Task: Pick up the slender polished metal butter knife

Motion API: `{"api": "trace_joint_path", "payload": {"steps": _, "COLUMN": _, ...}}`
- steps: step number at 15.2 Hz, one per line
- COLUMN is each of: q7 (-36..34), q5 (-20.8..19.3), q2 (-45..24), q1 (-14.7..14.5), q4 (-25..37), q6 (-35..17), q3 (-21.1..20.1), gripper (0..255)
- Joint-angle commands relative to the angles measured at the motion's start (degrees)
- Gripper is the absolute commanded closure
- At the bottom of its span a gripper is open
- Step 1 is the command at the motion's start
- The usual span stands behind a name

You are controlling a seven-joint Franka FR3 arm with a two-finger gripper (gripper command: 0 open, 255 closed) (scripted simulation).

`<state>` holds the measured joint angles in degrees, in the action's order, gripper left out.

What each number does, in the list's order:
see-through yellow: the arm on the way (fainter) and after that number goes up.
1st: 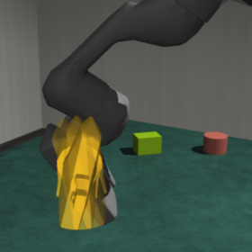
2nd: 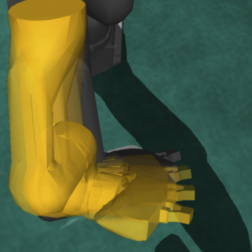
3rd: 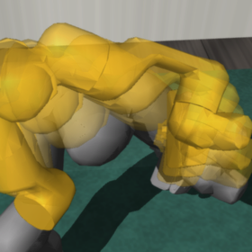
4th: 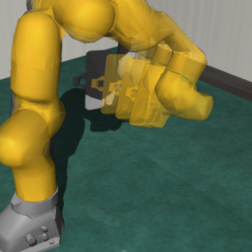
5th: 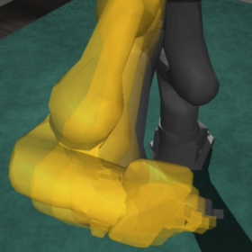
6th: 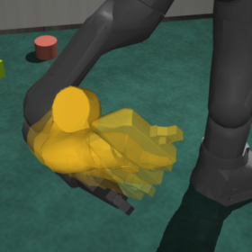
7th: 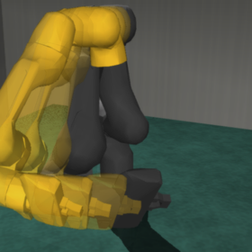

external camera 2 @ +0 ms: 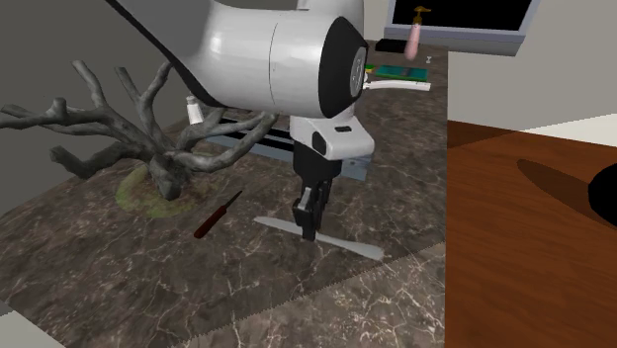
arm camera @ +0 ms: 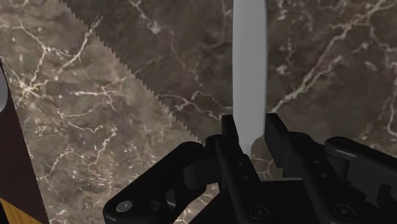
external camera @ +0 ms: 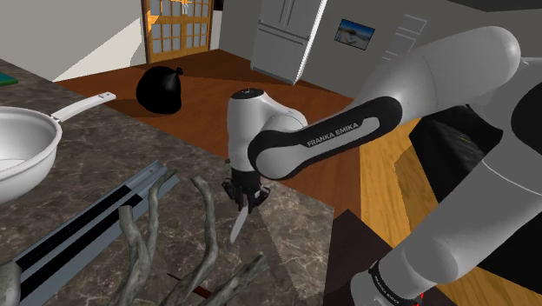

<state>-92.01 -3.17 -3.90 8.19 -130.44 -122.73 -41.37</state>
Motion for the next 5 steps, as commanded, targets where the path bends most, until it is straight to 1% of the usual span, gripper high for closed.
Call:
{"api": "trace_joint_path", "payload": {"steps": 1, "q7": 1.0, "q5": 1.3, "q2": 1.6, "q1": 0.2, "q4": 0.4, "q6": 1.6, "q3": -0.1, "gripper": 255}}
{"api": "trace_joint_path", "payload": {"steps": 3, "q7": 1.8, "q5": 2.2, "q2": 2.8, "q1": 0.3, "q4": 1.0, "q6": 3.1, "q3": -0.1, "gripper": 255}}
{"api": "trace_joint_path", "payload": {"steps": 5, "q7": 1.8, "q5": 2.3, "q2": 2.9, "q1": 0.3, "q4": 1.1, "q6": 3.2, "q3": -0.1, "gripper": 255}}
